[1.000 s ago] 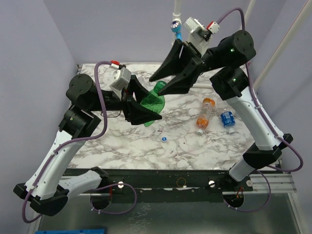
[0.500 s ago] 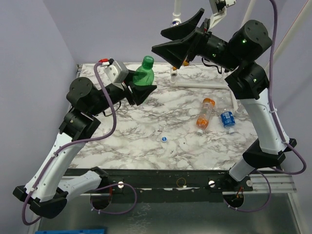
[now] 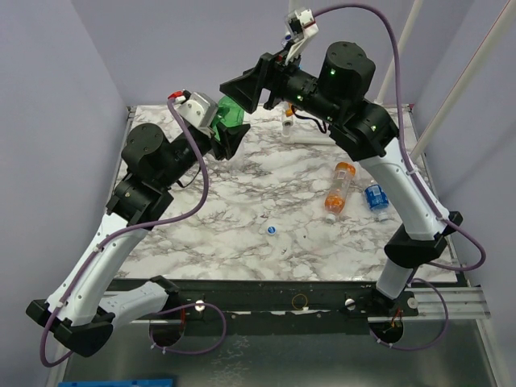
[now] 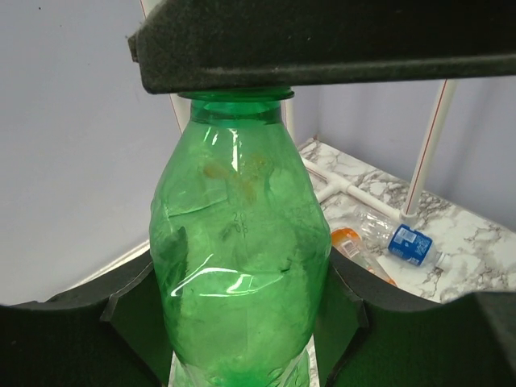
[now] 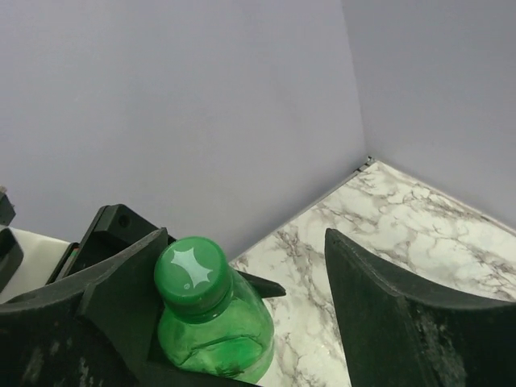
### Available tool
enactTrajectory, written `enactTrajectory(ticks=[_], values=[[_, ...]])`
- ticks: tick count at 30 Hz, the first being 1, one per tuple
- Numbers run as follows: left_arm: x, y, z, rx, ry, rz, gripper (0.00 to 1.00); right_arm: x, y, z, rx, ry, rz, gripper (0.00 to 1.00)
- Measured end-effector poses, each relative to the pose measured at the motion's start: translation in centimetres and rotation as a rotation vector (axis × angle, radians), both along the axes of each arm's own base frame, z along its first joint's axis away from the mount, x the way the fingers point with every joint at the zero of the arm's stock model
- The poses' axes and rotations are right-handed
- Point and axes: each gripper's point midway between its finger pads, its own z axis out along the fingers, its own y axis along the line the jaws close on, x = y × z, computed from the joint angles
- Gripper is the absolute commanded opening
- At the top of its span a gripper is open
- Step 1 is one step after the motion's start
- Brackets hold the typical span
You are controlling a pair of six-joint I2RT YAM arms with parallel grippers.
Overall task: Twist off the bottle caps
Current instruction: Unscrew the bottle cap from the plastic bottle.
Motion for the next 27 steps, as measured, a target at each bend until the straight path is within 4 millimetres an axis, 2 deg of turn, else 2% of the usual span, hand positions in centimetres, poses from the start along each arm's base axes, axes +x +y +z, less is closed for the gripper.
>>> enactTrajectory(ticks=[4, 7, 11, 16, 19, 22, 27], values=[[0.1, 0.1, -0.1, 0.0, 0.002, 0.007, 0.0, 0.2, -0.1, -0.2, 0.004, 0.004, -0.012, 0.55], [0.2, 0.1, -0.2, 0.002, 0.004, 0.008, 0.0, -0.1, 0.1, -0.2, 0.012, 0.002, -0.002, 0.39], [0.4, -0.1, -0.6, 0.006, 0.013, 0.009, 0.0, -0.5, 0.3, -0.2, 0.016, 0.002, 0.012, 0.26], [0.4, -0.1, -0.6, 0.004, 0.013, 0.009, 0.0, -0.6, 0.3, -0.1, 0.017, -0.011, 0.02, 0.01], [0.0, -0.3, -0.5, -0.01, 0.021, -0.014, 0.0, -1.0, 0.3, 0.0, 0.014, -0.027, 0.044, 0.01], [-1.3, -1.0, -0.2, -0.043, 0.038, -0.087, 0.0, -2.4, 0.3, 0.4, 0.012, -0.063, 0.13, 0.01], [-6.3, -3.1, 0.9, -0.097, 0.077, -0.358, 0.0, -8.1, -0.9, 1.4, 0.041, -0.186, 0.423, 0.01]])
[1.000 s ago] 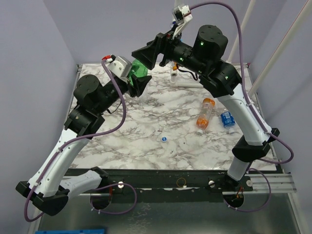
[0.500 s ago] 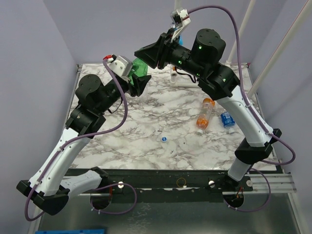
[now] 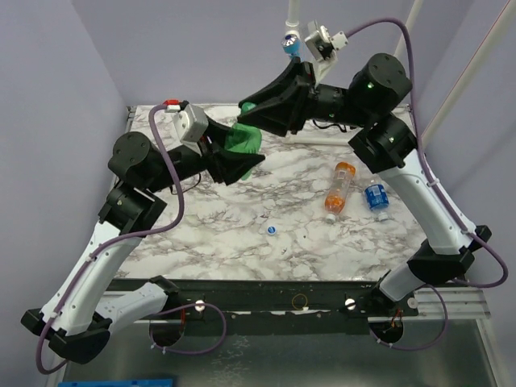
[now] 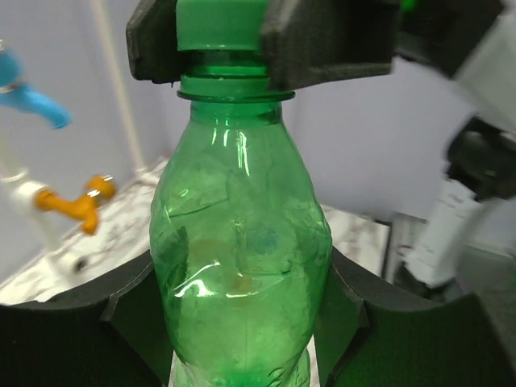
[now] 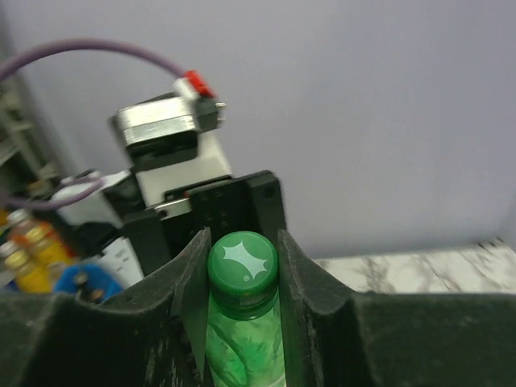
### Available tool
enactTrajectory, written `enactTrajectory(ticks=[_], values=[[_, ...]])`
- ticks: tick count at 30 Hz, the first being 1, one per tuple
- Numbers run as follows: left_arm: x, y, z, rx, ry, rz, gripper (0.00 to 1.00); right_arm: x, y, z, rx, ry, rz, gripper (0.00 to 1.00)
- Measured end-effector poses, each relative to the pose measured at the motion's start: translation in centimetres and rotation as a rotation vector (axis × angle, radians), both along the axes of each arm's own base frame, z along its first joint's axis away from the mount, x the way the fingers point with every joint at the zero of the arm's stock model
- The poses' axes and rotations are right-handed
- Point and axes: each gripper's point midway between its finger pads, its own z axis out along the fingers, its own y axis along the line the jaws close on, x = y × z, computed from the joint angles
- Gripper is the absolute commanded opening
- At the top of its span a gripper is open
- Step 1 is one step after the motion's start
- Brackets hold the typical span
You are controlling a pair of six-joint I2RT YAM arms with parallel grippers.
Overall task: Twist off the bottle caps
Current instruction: Unscrew the bottle cap from the plastic bottle, then place the plastic bottle at the center of the board.
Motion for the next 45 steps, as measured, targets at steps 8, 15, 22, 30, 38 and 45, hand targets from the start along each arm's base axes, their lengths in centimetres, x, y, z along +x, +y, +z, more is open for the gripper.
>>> enactTrajectory(ticks=[8, 15, 22, 30, 38, 45], values=[[-8.8, -1.5, 0.5, 0.01, 0.074, -0.461, 0.0, -9.0, -2.2, 0.0, 0.03, -0.155, 0.546, 0.01], [-10.3, -1.6, -0.6, 0.046, 0.126, -0.574, 0.0, -9.3, -3.1, -1.4, -0.041, -0.136, 0.629, 0.88], [-6.5, -1.3, -0.5, 0.018, 0.016, -0.334, 0.0, -4.3, -2.1, 2.1, 0.017, -0.068, 0.247, 1.0], [-1.5, -0.6, -3.0, 0.04, 0.003, -0.085, 0.0, 0.7, -1.9, 0.4, -0.015, 0.023, -0.022, 0.97], [-0.2, -0.3, -3.3, 0.033, 0.003, -0.023, 0.0, 2.3, -0.6, -4.6, -0.103, 0.123, -0.031, 0.73], [1.1, 0.1, -4.0, 0.03, 0.038, 0.041, 0.69, 2.3, -0.3, -6.0, -0.116, 0.152, -0.027, 0.03]])
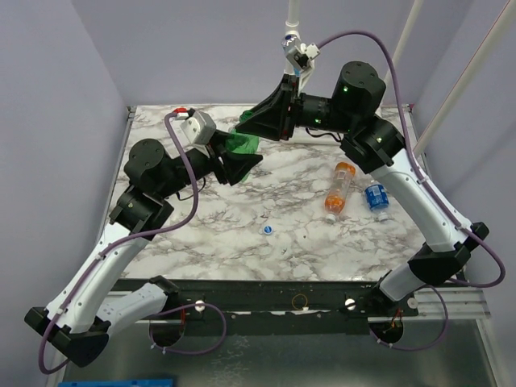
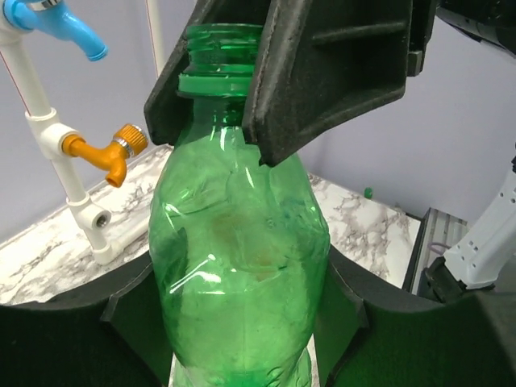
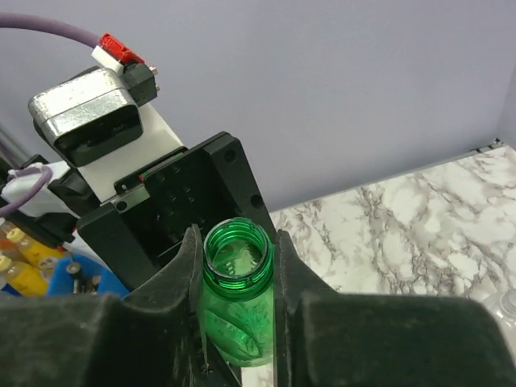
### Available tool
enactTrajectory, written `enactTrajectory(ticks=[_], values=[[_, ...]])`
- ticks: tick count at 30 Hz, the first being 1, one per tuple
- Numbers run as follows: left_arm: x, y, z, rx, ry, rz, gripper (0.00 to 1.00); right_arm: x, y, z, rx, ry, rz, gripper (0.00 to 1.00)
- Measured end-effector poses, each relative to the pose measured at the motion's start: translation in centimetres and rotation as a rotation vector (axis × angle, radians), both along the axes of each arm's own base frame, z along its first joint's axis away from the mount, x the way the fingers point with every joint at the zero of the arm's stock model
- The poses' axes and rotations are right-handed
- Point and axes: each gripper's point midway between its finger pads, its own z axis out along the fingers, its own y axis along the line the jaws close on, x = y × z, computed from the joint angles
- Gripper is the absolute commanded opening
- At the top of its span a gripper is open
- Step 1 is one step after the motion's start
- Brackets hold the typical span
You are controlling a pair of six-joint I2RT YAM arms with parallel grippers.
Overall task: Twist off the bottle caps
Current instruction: Place the plastic bottle at the center of the board.
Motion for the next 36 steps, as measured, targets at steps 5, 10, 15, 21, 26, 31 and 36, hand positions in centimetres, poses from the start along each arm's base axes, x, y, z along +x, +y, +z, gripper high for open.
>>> enactTrajectory(ticks=[5, 10, 15, 21, 26, 31, 36], values=[[0.7, 0.3, -0.3, -0.003, 0.021, 0.043, 0.99, 1.0, -0.2, -0.3, -0.006, -0.007, -0.059, 0.01], [1.4, 1.1, -2.0, 0.054, 0.054, 0.104, 0.99, 3.6, -0.8, -1.9, -0.047, -0.019, -0.193, 0.01], [2.2, 2.4, -6.1, 0.193, 0.133, 0.181, 0.99, 5.8, -1.9, -5.7, -0.131, -0.02, -0.323, 0.01], [2.0, 4.3, -9.5, 0.321, 0.202, 0.247, 0.99, 8.3, -3.5, -12.9, -0.276, 0.007, -0.468, 0.01], [1.2, 5.4, -10.5, 0.358, 0.24, 0.275, 0.99, 10.4, -4.5, -19.8, -0.381, 0.017, -0.57, 0.01], [0.8, 5.9, -11.6, 0.399, 0.264, 0.273, 0.99, 12.4, -4.8, -26.4, -0.452, 0.016, -0.641, 0.01], [0.4, 6.1, -12.2, 0.431, 0.271, 0.267, 0.99, 14.3, -4.8, -30.6, -0.465, -0.012, -0.706, 0.01]])
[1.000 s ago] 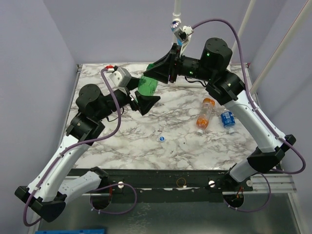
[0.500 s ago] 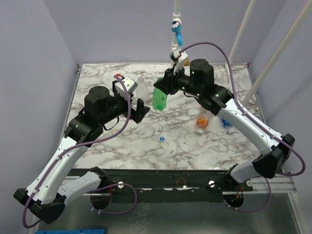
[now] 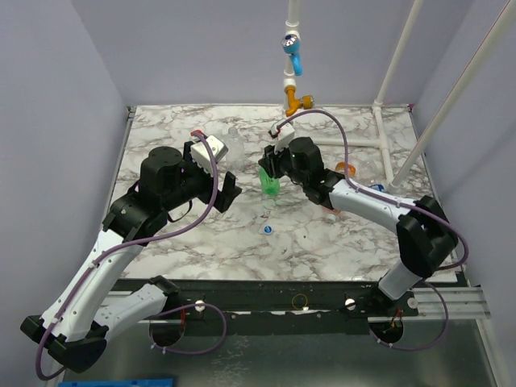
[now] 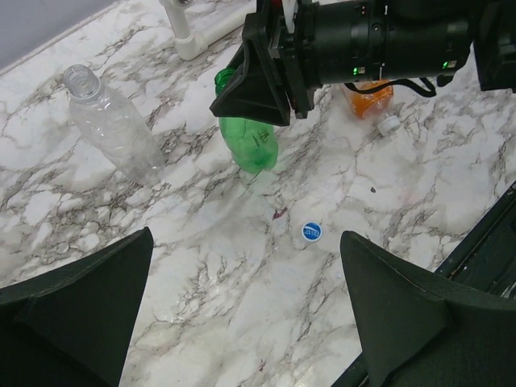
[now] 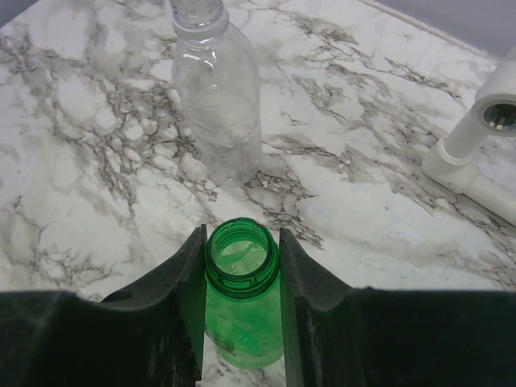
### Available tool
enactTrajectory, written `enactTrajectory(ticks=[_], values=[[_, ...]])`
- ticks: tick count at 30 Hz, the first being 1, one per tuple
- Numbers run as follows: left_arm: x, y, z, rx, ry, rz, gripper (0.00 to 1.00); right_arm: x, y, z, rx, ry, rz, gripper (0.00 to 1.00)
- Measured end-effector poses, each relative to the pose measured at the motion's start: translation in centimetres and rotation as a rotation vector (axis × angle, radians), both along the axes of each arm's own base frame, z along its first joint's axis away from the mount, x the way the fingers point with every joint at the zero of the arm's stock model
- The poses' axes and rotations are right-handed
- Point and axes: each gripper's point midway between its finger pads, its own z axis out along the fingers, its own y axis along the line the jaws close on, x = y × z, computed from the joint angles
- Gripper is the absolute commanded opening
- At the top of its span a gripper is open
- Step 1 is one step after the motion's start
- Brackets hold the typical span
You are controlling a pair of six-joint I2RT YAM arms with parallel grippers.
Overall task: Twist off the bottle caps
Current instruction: Place the plastic bottle at the center of the board.
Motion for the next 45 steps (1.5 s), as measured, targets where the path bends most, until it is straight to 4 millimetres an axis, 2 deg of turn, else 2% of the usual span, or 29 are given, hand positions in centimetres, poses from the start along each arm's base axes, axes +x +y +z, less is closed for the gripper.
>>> enactTrajectory(ticks=[12, 15, 21, 24, 27, 30, 34, 40, 45], values=[[-0.1, 0.0, 0.0, 0.011, -0.009, -0.013, 0.99, 4.4, -0.5, -4.7, 0.048, -0.134, -0.178, 0.01], [-0.1, 0.0, -0.1, 0.014, -0.01, -0.018, 0.99, 5.0, -0.4, -4.8, 0.071, -0.155, -0.199, 0.02], [0.1, -0.1, -0.3, 0.027, -0.009, -0.022, 0.99, 5.1, -0.6, -4.8, 0.082, -0.153, -0.218, 0.46], [0.3, -0.2, -0.8, 0.038, 0.005, -0.023, 0.99, 5.0, -0.7, -4.8, 0.088, -0.15, -0.223, 0.59], [0.5, -0.3, -1.4, 0.05, 0.022, -0.024, 0.99, 4.9, -0.9, -4.8, 0.085, -0.146, -0.226, 0.66], [0.5, -0.3, -1.6, 0.057, 0.031, -0.024, 0.99, 4.7, -1.0, -4.1, 0.089, -0.15, -0.227, 0.72], [0.5, -0.3, -1.4, 0.056, 0.03, -0.024, 0.99, 4.4, -1.3, -2.2, 0.108, -0.169, -0.227, 0.8], [0.5, -0.3, -1.0, 0.053, 0.023, -0.025, 0.99, 3.7, -1.9, 1.2, 0.145, -0.202, -0.229, 0.84], [0.4, -0.2, -1.0, 0.058, 0.025, -0.026, 0.99, 2.7, -3.8, 3.7, 0.16, -0.191, -0.286, 0.9]])
